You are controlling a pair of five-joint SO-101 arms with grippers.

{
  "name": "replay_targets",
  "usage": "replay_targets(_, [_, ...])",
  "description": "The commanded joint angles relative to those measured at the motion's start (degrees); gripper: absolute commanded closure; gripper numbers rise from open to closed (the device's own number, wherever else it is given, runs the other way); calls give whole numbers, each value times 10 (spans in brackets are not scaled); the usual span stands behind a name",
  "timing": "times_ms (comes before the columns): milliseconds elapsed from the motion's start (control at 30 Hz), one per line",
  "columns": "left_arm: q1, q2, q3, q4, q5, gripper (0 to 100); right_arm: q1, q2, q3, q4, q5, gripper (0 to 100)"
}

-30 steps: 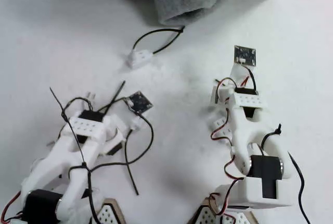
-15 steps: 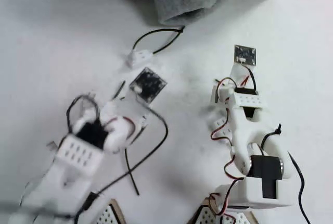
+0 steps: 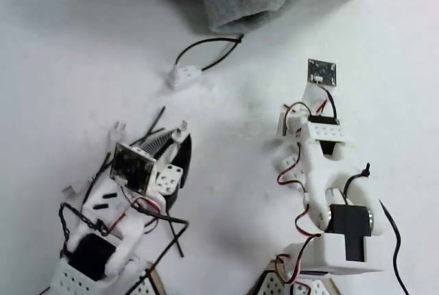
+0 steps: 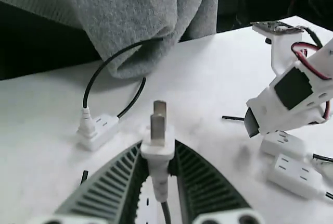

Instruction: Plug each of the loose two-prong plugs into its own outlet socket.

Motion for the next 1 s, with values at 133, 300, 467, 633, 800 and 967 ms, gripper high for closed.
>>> replay_targets(133, [19,-15,39,-91,13,979,-27,-23,-22,6,0,786])
replay_targets(300, [37,-15,36,-89,26,979,-65,-128,-111,132,1,838])
replay_targets(467, [37,-15,36,-89,26,979,-173,-278,-193,210,1,841])
replay_targets(633, [36,-15,40,-89,26,979,-280,-404,-194,228,1,978])
replay_targets(800, [36,-15,40,-91,26,979,-342,-501,-149,225,1,982])
replay_targets(967, [34,-15,40,-93,26,979,-423,-607,-57,191,1,979])
